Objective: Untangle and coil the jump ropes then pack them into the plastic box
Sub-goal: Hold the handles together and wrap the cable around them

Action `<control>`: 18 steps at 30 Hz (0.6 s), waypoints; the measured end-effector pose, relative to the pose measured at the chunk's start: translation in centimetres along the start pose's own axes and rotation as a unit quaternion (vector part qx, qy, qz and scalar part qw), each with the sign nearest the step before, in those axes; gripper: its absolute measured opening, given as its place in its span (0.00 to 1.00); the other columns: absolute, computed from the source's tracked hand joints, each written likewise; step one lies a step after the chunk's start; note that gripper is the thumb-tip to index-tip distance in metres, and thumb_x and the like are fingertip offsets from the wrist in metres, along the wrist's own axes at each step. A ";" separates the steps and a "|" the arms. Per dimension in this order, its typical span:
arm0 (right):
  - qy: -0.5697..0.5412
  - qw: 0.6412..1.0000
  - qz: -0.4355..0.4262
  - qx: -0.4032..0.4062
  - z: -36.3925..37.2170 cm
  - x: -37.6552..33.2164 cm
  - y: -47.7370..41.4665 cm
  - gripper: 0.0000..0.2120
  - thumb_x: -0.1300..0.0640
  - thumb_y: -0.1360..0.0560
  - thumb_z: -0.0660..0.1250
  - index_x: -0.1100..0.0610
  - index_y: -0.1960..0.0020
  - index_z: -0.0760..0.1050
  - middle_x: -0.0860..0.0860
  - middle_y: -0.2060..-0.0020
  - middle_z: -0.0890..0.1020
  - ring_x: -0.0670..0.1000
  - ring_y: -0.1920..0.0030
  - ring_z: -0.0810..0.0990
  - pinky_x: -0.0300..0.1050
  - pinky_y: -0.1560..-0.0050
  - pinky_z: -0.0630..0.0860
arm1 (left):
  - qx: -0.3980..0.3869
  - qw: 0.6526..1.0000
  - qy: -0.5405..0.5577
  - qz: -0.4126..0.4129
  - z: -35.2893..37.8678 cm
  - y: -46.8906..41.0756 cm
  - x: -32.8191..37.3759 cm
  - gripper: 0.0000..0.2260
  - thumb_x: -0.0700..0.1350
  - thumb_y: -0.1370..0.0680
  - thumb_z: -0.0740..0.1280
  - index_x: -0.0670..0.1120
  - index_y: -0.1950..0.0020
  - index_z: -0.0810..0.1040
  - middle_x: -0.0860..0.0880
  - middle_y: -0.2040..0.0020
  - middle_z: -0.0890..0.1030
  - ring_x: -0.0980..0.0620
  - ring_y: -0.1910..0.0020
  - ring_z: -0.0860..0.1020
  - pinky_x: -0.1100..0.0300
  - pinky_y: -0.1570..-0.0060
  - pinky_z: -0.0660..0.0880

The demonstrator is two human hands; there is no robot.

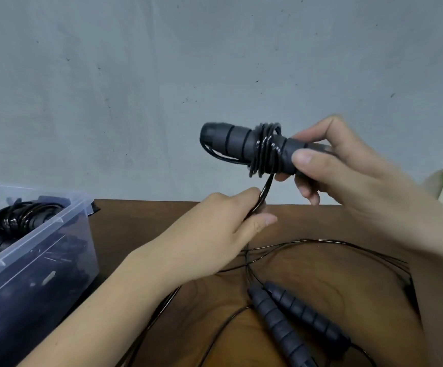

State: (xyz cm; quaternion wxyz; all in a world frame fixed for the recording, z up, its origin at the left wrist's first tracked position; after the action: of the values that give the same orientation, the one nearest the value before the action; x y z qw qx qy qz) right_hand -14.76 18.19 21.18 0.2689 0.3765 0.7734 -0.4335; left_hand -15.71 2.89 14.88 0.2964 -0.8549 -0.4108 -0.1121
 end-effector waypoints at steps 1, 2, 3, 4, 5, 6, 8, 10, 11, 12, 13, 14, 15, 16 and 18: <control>0.056 0.998 -0.001 -0.002 0.2 0.3 0.0 0.17 0.35 0.20 0.65 0.45 0.38 0.71 0.47 0.51 0.85 0.50 0.58 0.77 0.53 0.51 0.76 | -0.011 1.000 -0.013 0.000 0.0 0.1 0.1 0.11 0.61 0.16 0.61 0.56 0.52 0.71 0.53 0.67 0.77 0.53 0.67 0.76 0.56 0.66 0.73; 0.101 0.995 -0.001 -0.002 0.3 0.5 -0.1 0.17 0.33 0.19 0.64 0.43 0.38 0.70 0.45 0.53 0.83 0.50 0.58 0.78 0.52 0.49 0.76 | -0.022 0.999 -0.028 -0.003 0.0 0.3 0.3 0.10 0.61 0.16 0.63 0.60 0.54 0.69 0.55 0.67 0.77 0.56 0.66 0.76 0.60 0.68 0.70; 0.127 0.992 -0.006 0.001 0.3 0.9 -0.2 0.16 0.33 0.19 0.62 0.41 0.37 0.69 0.44 0.54 0.81 0.49 0.58 0.77 0.49 0.50 0.75 | -0.030 0.999 -0.039 -0.004 -0.2 0.4 0.4 0.10 0.60 0.16 0.64 0.61 0.55 0.68 0.58 0.67 0.76 0.59 0.67 0.76 0.62 0.69 0.67; 0.145 0.989 -0.011 0.002 0.6 0.9 -0.3 0.14 0.35 0.19 0.62 0.40 0.38 0.69 0.44 0.55 0.79 0.49 0.57 0.77 0.45 0.52 0.74 | -0.034 0.998 -0.048 -0.009 -0.4 0.5 0.5 0.09 0.60 0.16 0.64 0.61 0.54 0.69 0.59 0.68 0.76 0.61 0.67 0.75 0.64 0.70 0.64; 0.163 0.986 -0.019 0.002 0.9 0.8 -0.3 0.12 0.37 0.19 0.62 0.39 0.38 0.69 0.43 0.55 0.79 0.48 0.56 0.77 0.43 0.55 0.73 | -0.036 0.998 -0.055 -0.012 -0.7 0.7 0.5 0.08 0.59 0.16 0.65 0.60 0.53 0.71 0.59 0.69 0.75 0.61 0.68 0.74 0.64 0.70 0.62; 0.187 0.982 -0.025 0.005 1.2 0.8 -0.5 0.10 0.39 0.18 0.63 0.38 0.38 0.70 0.42 0.55 0.78 0.47 0.55 0.77 0.41 0.57 0.71 | -0.037 0.997 -0.061 -0.014 -1.1 0.8 0.6 0.07 0.59 0.16 0.65 0.59 0.51 0.73 0.58 0.69 0.75 0.60 0.69 0.74 0.62 0.69 0.63; 0.203 0.979 -0.016 0.002 1.4 1.6 -1.0 0.08 0.40 0.17 0.62 0.37 0.39 0.72 0.42 0.54 0.78 0.46 0.52 0.77 0.41 0.56 0.68 | -0.026 0.997 -0.068 -0.011 -2.0 1.0 0.8 0.06 0.60 0.17 0.65 0.59 0.49 0.75 0.60 0.67 0.76 0.57 0.69 0.73 0.59 0.69 0.64; 0.204 0.979 0.001 -0.011 1.8 2.4 -1.2 0.08 0.40 0.16 0.62 0.38 0.40 0.74 0.43 0.53 0.80 0.45 0.52 0.77 0.43 0.55 0.69 | -0.002 0.998 -0.070 0.000 -3.2 1.1 0.9 0.07 0.60 0.17 0.65 0.59 0.49 0.77 0.58 0.67 0.76 0.54 0.69 0.74 0.54 0.68 0.69; 0.209 0.978 0.006 -0.027 2.2 2.9 -1.3 0.08 0.40 0.16 0.61 0.39 0.40 0.75 0.44 0.54 0.81 0.45 0.52 0.78 0.44 0.54 0.69 | 0.015 0.998 -0.069 0.005 -3.8 1.2 0.9 0.07 0.59 0.18 0.65 0.59 0.49 0.78 0.56 0.68 0.76 0.53 0.68 0.74 0.52 0.67 0.72; 0.214 0.976 0.014 -0.047 2.7 3.3 -1.3 0.09 0.39 0.15 0.61 0.40 0.40 0.75 0.45 0.55 0.81 0.46 0.53 0.78 0.46 0.54 0.70 | 0.034 0.998 -0.060 0.009 -4.6 1.2 0.9 0.06 0.59 0.18 0.66 0.58 0.48 0.79 0.54 0.68 0.77 0.53 0.67 0.76 0.50 0.65 0.74; 0.218 0.973 0.021 -0.067 3.0 3.7 -1.3 0.10 0.39 0.15 0.60 0.41 0.40 0.75 0.46 0.56 0.81 0.47 0.55 0.78 0.49 0.54 0.72 | 0.053 0.998 -0.045 0.009 -5.3 1.2 0.6 0.06 0.58 0.19 0.67 0.58 0.49 0.80 0.53 0.67 0.79 0.52 0.66 0.77 0.48 0.64 0.75; 0.214 0.972 0.030 -0.089 3.4 3.9 -1.2 0.10 0.39 0.15 0.60 0.41 0.39 0.76 0.47 0.56 0.82 0.49 0.55 0.79 0.52 0.53 0.74 | 0.067 0.997 -0.031 0.008 -5.9 1.2 0.3 0.05 0.58 0.19 0.69 0.58 0.51 0.81 0.53 0.66 0.80 0.51 0.65 0.78 0.47 0.63 0.75; 0.194 0.973 0.039 -0.116 3.8 4.0 -1.0 0.11 0.39 0.15 0.60 0.41 0.39 0.76 0.47 0.56 0.82 0.50 0.54 0.80 0.54 0.49 0.75 | 0.080 0.997 -0.017 0.005 -6.3 1.2 0.0 0.05 0.57 0.21 0.71 0.58 0.53 0.82 0.52 0.66 0.81 0.50 0.66 0.77 0.47 0.63 0.75; 0.160 0.974 0.055 -0.148 4.1 4.2 -0.7 0.11 0.39 0.15 0.60 0.41 0.39 0.77 0.46 0.55 0.83 0.50 0.54 0.80 0.54 0.48 0.76 | 0.091 0.996 0.002 0.005 -6.7 1.2 -0.3 0.06 0.57 0.22 0.72 0.57 0.54 0.82 0.51 0.66 0.81 0.49 0.66 0.77 0.47 0.63 0.74; 0.098 0.972 0.065 -0.203 5.2 4.2 -0.4 0.11 0.42 0.14 0.61 0.44 0.41 0.79 0.48 0.56 0.82 0.48 0.56 0.79 0.49 0.49 0.76 | 0.110 0.993 0.036 0.015 -7.5 1.2 -0.8 0.07 0.57 0.23 0.74 0.56 0.56 0.83 0.50 0.67 0.81 0.49 0.67 0.75 0.51 0.65 0.72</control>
State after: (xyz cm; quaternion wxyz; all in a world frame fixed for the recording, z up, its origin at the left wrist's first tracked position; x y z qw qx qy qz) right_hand -17.02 14.95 15.73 0.2900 0.4039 0.8419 -0.2098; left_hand -14.89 -2.65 20.00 0.4048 -0.8185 -0.3971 -0.0925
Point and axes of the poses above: each hand's wrist, its own y-axis away from the middle knuckle, its own z-axis out of the palm, x = y × z, the point moved 9 cm from there along -y, towards the middle knuckle
